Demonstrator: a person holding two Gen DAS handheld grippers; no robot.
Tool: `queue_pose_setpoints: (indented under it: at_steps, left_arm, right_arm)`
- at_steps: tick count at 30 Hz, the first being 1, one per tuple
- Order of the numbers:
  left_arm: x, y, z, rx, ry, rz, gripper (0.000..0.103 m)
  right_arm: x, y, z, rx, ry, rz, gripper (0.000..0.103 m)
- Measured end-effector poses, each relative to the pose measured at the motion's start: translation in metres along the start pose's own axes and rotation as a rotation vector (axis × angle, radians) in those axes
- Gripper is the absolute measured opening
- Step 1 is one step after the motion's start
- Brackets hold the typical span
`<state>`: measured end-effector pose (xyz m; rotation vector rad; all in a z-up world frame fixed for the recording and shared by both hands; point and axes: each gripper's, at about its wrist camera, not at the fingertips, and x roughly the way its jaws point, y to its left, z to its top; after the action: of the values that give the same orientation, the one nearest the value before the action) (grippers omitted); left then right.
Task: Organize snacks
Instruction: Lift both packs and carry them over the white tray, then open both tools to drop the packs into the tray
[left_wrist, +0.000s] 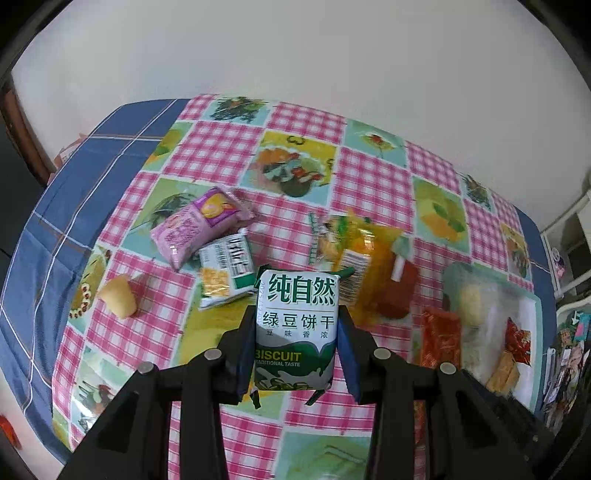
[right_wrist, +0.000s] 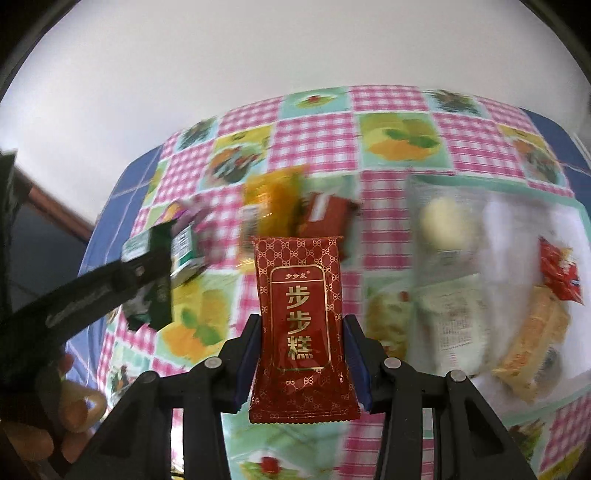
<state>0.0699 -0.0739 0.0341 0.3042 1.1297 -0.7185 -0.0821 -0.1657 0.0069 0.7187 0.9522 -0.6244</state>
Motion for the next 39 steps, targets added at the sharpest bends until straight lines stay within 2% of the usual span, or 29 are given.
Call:
queue_pose_setpoints:
  at_steps: [5, 13, 23, 29, 39]
  left_arm:
    - [0.001, -0.037, -0.005, 0.052, 0.003, -0.024, 0.042]
    - [0.005, -0.114, -0.022, 0.204, 0.010, -0.087, 0.042]
    - [0.018, -0.197, -0.045, 0.389, 0.015, -0.156, 0.042]
    - [0.037, -0.221, -0.051, 0.425, 0.028, -0.182, 0.042]
    - [0.061, -0.234, -0.055, 0.431, 0.059, -0.205, 0.042]
  right_arm:
    - [-0.015, -0.049, 0.009, 0.101, -0.040, -0.074, 0.046]
    - [-0.039, -0.133, 0.012, 0.270, -0.087, -0.164, 0.046]
    - [-0.059, -0.204, 0.013, 0.353, -0.155, -0.277, 0.047]
    - [-0.056, -0.230, 0.017, 0.339, -0.177, -0.359, 0.047]
    - [-0.032, -0.250, 0.016, 0.339, -0.123, -0.421, 0.047]
